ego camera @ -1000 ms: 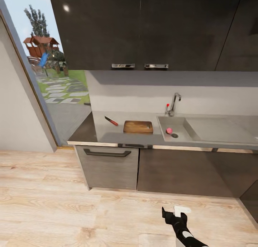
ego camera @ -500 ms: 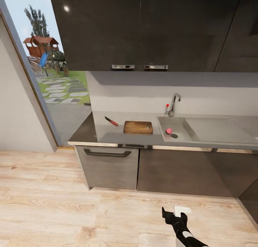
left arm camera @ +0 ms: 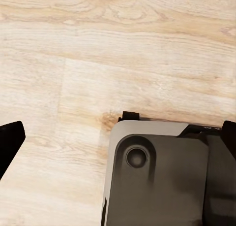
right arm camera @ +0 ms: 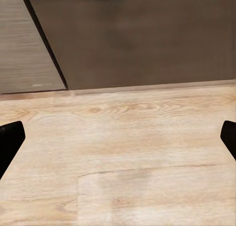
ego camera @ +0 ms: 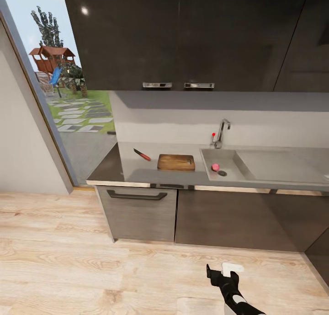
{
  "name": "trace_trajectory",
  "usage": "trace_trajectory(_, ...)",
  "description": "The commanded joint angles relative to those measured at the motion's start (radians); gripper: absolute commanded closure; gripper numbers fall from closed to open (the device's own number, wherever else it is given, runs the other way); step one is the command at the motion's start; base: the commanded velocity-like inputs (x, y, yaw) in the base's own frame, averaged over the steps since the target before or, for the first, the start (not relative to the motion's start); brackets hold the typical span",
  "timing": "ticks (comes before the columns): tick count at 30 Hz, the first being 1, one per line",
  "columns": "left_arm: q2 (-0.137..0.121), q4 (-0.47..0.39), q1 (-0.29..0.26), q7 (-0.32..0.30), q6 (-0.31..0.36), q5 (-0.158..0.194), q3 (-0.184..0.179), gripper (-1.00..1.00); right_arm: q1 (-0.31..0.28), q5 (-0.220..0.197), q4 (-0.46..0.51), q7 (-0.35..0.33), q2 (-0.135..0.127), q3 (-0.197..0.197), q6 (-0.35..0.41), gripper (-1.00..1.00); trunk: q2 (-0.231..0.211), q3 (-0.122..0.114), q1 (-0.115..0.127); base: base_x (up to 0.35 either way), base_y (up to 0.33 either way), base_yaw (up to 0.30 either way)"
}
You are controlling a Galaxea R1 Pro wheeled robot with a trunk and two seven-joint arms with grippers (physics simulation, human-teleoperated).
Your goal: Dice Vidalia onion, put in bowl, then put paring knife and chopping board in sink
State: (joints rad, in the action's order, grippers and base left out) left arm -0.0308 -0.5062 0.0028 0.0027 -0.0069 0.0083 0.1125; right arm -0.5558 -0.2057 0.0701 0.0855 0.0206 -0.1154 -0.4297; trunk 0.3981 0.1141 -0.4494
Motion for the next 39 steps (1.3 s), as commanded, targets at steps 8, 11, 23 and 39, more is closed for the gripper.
trace_trajectory(8, 0.000, -0.001, 0.000, 0.000, -0.001, 0.001, 0.001, -1.00, -0.001, -0.008, -0.001, 0.004, 0.001, -0.009, -0.003, -1.00, 0.002, 0.002, -0.001, 0.000, 0.000, 0.000)
trace_trajectory(11, 0.000, -0.001, 0.000, 0.000, -0.001, 0.001, 0.001, -1.00, -0.001, -0.008, -0.001, 0.004, 0.001, -0.009, -0.003, -1.00, 0.002, 0.002, -0.001, 0.000, 0.000, 0.000)
trace_trajectory(23, 0.000, -0.001, 0.000, 0.000, -0.001, 0.001, 0.001, -1.00, -0.001, -0.008, -0.002, 0.004, 0.000, -0.009, -0.003, -1.00, 0.002, 0.002, -0.001, 0.000, 0.000, 0.000)
trace_trajectory(39, 0.000, -0.002, 0.000, -0.001, -0.002, 0.001, 0.001, -1.00, -0.001, -0.008, -0.006, 0.004, 0.000, -0.009, -0.003, -1.00, 0.002, 0.002, -0.001, 0.000, 0.000, 0.000)
